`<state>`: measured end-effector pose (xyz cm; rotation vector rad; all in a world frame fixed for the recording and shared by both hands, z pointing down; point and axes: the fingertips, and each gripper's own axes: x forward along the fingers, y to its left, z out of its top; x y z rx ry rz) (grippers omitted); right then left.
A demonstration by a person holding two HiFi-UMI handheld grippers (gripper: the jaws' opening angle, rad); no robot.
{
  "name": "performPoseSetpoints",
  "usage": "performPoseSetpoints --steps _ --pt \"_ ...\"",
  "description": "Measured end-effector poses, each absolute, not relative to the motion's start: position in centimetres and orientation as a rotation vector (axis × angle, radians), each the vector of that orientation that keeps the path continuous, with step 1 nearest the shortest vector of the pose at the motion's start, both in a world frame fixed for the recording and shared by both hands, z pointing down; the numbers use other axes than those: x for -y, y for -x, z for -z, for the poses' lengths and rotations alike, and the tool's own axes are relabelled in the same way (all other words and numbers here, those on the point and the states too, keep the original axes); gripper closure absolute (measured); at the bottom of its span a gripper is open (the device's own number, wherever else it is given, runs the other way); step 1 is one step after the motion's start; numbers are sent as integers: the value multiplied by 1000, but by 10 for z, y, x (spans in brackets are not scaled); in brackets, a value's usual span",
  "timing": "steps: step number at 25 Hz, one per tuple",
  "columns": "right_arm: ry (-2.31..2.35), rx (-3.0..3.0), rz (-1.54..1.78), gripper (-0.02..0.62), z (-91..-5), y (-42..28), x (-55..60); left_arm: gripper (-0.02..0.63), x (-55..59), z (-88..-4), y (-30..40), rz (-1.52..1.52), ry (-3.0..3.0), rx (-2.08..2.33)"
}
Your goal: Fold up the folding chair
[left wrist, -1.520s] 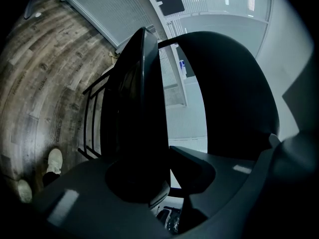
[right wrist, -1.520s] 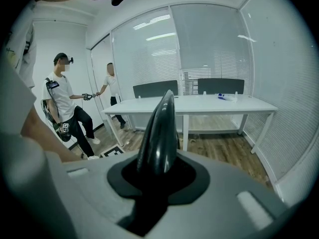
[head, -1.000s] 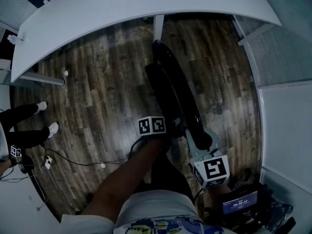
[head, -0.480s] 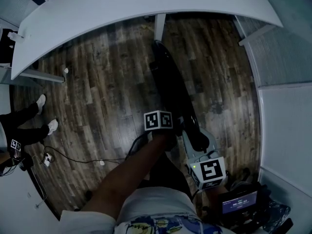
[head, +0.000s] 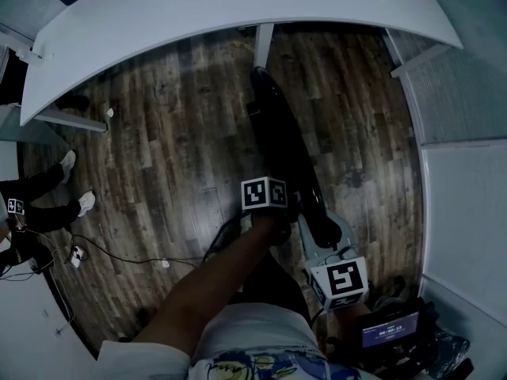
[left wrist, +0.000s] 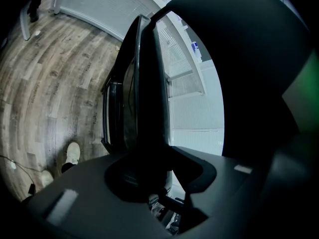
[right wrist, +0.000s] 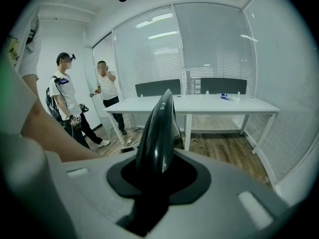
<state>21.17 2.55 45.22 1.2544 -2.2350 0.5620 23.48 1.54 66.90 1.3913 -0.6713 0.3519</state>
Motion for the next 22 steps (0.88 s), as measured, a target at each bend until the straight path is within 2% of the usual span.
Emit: performPoseSetpoints --steps 22 --pt "-1081 2281 -471 515 -436 -172 -15 463 -7 -650 -209 -171 -1317 706"
